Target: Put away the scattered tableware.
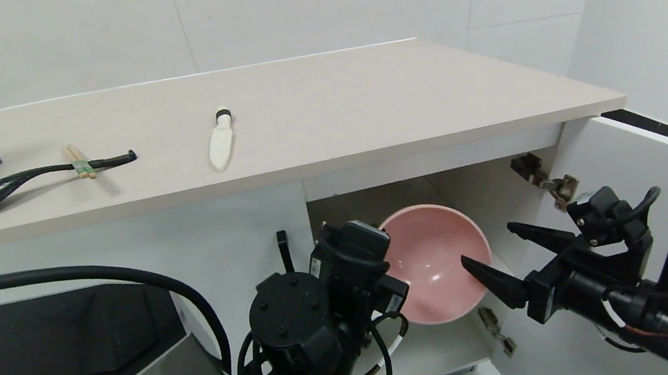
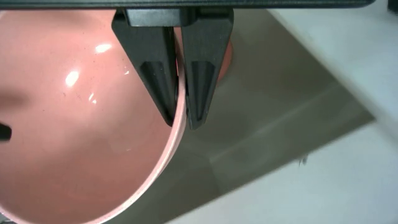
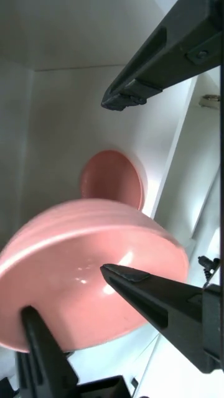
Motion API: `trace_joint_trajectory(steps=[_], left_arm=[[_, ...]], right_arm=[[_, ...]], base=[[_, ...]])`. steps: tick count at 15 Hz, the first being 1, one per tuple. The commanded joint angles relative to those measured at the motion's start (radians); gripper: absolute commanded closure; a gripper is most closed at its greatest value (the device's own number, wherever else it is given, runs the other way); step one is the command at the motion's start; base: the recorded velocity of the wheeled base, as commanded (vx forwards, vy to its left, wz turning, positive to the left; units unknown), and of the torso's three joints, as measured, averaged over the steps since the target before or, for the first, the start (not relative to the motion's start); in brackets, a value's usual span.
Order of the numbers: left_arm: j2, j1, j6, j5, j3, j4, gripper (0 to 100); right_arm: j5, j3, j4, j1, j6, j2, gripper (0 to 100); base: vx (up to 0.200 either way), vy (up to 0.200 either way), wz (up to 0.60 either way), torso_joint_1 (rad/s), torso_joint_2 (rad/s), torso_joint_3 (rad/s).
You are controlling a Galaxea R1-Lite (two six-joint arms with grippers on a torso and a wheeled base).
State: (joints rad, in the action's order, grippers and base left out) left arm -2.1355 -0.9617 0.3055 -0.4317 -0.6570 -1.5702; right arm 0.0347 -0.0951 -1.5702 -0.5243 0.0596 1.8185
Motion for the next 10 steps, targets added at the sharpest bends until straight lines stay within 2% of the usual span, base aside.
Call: trace_joint_trajectory(steps=[1, 7, 10], left_arm=[[-0.017, 0.000, 0.004, -0.001, -0.019, -0.001, 100], [-0.032, -0.002, 0.018, 0.001, -0.023, -0.001, 100], [-0.046, -0.017, 0.020, 0.001, -0.065, -0.001, 100]], right_arm=[[0.001, 0.000, -0.001, 0.004, 0.000, 0.019, 0], [0.001, -0.006, -0.001, 0.012, 0.022, 0.030, 0], [0.001, -0.006, -0.001, 0.013, 0.022, 0.033, 0]], base=[[0.000, 0.000, 0.00, 0.000, 0.00, 0.000], [0.000, 0.000, 0.00, 0.000, 0.00, 0.000], [0.000, 0.000, 0.00, 0.000, 0.00, 0.000]])
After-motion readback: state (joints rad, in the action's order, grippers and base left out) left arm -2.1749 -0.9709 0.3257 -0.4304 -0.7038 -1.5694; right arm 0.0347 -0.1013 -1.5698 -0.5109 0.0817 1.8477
